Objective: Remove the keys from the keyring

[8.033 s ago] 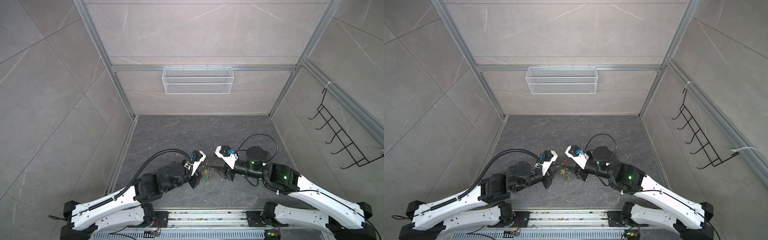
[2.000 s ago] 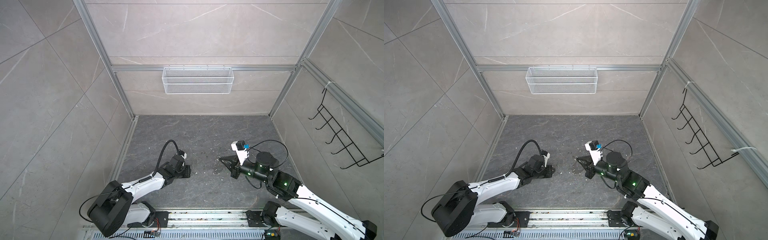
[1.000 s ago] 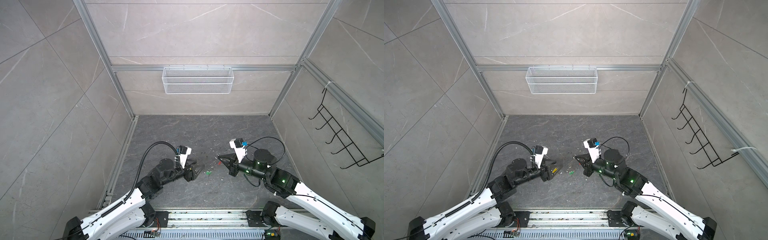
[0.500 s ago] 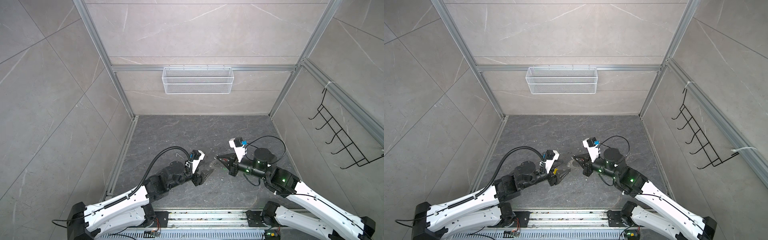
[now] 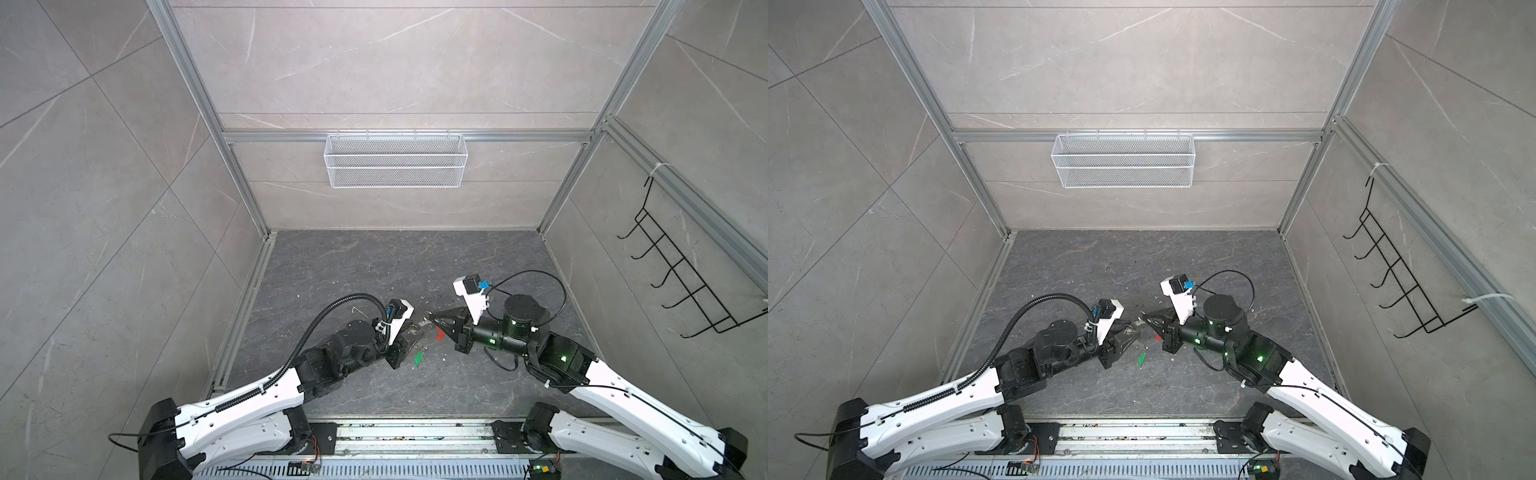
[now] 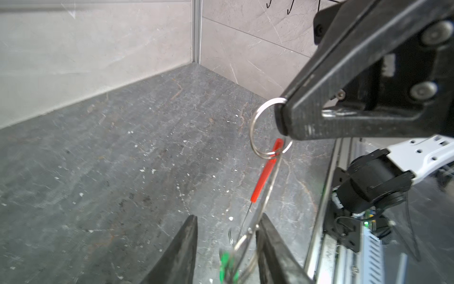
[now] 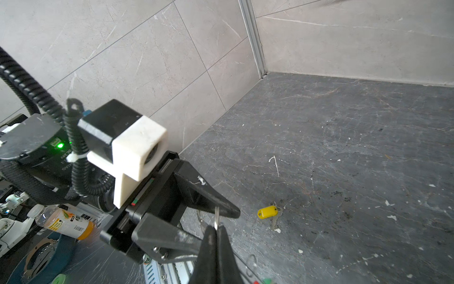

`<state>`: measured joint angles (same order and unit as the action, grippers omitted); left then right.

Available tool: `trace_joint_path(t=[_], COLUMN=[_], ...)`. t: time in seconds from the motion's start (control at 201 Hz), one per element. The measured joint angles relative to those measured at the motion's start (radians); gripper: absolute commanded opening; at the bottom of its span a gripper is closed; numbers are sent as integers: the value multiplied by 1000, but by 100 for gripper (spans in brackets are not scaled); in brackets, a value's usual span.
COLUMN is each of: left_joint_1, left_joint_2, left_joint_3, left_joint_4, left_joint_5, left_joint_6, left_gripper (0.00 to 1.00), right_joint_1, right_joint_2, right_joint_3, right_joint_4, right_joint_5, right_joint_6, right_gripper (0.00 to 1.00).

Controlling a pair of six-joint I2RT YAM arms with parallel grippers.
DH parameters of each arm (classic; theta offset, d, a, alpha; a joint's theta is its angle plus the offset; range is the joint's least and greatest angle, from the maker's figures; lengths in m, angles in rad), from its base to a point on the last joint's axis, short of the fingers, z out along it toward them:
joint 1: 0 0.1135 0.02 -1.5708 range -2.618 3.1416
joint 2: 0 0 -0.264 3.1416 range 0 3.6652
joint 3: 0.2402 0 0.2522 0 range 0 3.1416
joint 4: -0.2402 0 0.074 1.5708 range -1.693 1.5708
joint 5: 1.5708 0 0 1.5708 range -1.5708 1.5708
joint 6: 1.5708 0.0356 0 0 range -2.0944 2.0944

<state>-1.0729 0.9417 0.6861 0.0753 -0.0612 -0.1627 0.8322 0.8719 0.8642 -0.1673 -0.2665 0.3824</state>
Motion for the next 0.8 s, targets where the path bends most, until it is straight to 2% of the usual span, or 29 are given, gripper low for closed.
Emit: trace_joint_path(t=[0.125, 0.364, 0.403, 0.603, 0.697, 0.797], left_joint_1=[0, -6, -6, -5, -5, -5], left_joint_2=[0, -2, -3, -14, -32, -56], left_joint_3=[0, 3, 3, 3, 3, 4], left_joint_4=[0, 2, 2, -2, -10, -34], left_joint_5=[2, 17, 18, 12, 7, -6], left_joint_6=[0, 3, 2, -6, -16, -29], left_gripper=[19, 0, 0, 0, 0, 0], right_joint_1=[1, 2, 2, 6, 6, 6], right_joint_2=[2, 8, 8, 4, -17, -54], right_joint_3=[0, 0, 0, 5, 6, 7], right_joint_4=[5, 14, 14, 10, -2, -25], right_joint_5=[0, 13, 16, 18, 37, 68], right_joint_6=[8, 13, 15, 17, 10, -1], right_gripper=[0, 0, 1, 29, 38, 42])
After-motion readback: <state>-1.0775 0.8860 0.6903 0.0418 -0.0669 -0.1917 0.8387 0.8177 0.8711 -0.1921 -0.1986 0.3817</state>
